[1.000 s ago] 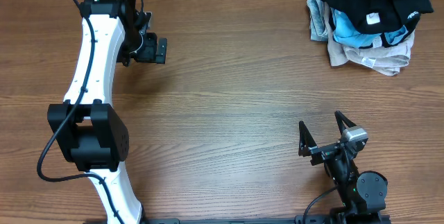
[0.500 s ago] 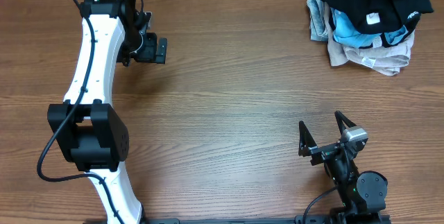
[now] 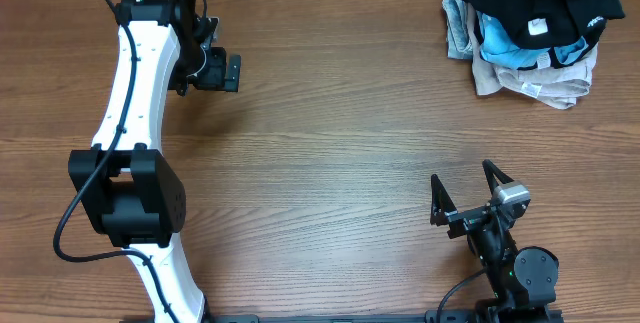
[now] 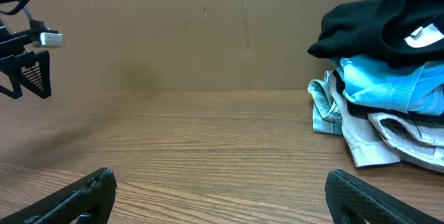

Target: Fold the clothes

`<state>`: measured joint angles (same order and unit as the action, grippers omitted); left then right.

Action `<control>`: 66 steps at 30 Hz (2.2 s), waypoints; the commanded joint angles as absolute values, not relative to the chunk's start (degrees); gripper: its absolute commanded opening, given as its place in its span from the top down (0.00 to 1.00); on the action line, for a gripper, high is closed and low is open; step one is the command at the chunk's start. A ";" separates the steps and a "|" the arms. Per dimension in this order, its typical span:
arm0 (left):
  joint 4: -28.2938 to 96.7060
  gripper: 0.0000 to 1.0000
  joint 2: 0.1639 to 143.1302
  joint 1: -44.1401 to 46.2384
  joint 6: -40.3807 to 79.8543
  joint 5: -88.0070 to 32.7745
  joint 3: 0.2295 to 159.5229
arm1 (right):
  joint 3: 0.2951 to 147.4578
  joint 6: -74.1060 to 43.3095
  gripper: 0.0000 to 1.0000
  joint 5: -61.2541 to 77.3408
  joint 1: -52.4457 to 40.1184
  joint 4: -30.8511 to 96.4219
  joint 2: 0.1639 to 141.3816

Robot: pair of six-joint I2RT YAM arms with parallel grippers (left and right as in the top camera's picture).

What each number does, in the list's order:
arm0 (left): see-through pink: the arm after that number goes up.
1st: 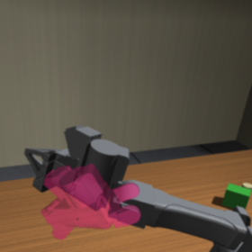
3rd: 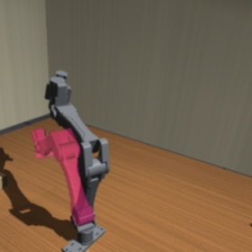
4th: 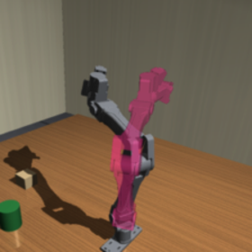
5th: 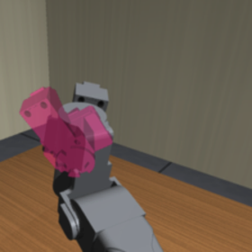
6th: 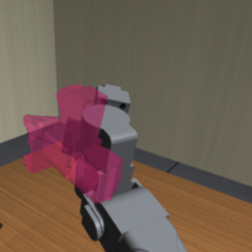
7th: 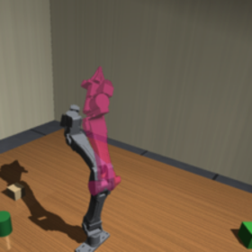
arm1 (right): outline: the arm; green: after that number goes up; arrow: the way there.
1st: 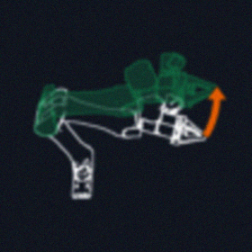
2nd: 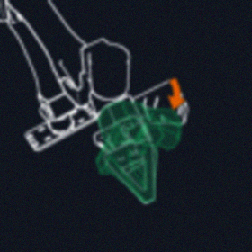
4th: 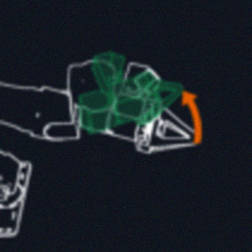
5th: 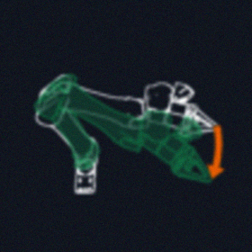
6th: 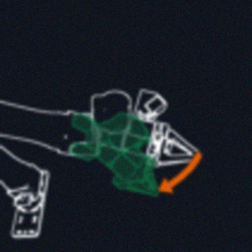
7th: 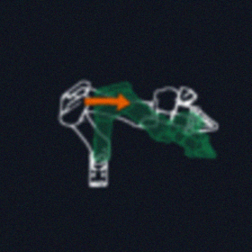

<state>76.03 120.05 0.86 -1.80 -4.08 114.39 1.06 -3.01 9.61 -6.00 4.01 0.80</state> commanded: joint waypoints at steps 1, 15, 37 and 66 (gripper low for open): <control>76.01 0.00 120.75 0.78 -1.26 -4.49 115.33 | 0.47 -3.46 0.00 9.02 -6.04 3.81 0.16; 77.78 0.00 103.20 0.78 -1.28 -0.84 115.33 | 0.47 -3.46 0.00 9.04 -6.04 3.81 0.16; 33.76 0.00 37.82 -5.58 -4.69 -7.60 68.88 | 0.47 -3.46 0.00 9.02 -6.04 3.81 0.16; -9.28 0.00 0.19 -5.56 1.52 -10.96 0.27 | 0.47 -3.46 0.00 9.04 -6.04 3.81 0.16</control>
<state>-10.39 1.02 -5.02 0.54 -10.94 1.37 1.06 -3.05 9.61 -6.00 4.08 0.78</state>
